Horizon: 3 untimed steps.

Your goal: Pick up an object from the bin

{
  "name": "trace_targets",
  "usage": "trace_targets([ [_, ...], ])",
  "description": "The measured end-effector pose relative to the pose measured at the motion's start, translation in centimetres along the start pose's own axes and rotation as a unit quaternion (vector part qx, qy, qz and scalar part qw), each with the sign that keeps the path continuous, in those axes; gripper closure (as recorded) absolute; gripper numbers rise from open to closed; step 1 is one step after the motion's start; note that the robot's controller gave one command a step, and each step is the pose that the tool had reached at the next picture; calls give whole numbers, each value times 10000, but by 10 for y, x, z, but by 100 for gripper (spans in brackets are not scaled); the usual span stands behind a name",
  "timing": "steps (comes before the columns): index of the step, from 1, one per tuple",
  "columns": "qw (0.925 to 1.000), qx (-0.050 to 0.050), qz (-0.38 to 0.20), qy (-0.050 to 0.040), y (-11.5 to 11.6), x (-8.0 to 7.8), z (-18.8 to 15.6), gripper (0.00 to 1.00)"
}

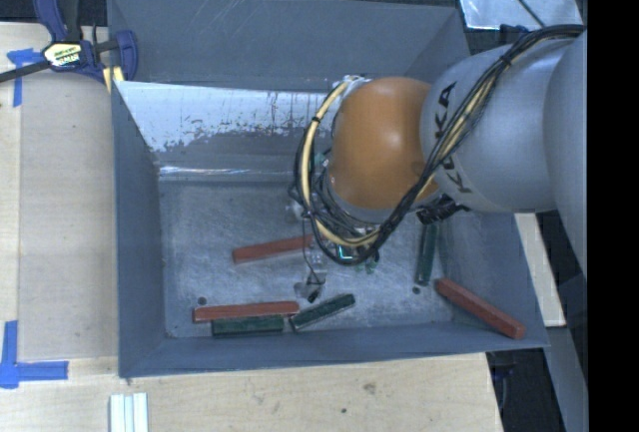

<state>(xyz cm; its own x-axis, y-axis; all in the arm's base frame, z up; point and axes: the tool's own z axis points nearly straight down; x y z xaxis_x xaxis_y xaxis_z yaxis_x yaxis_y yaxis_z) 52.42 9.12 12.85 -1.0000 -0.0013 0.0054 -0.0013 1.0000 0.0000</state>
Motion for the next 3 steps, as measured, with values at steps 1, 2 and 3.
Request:
trace_targets([
  [1,10000,-4,3,-34,7,-32,60,0],
  [2,10000,-11,8,-60,7,-33,55,100],
  [3,9953,-11,964,-76,-20,-19,-81,100],
])
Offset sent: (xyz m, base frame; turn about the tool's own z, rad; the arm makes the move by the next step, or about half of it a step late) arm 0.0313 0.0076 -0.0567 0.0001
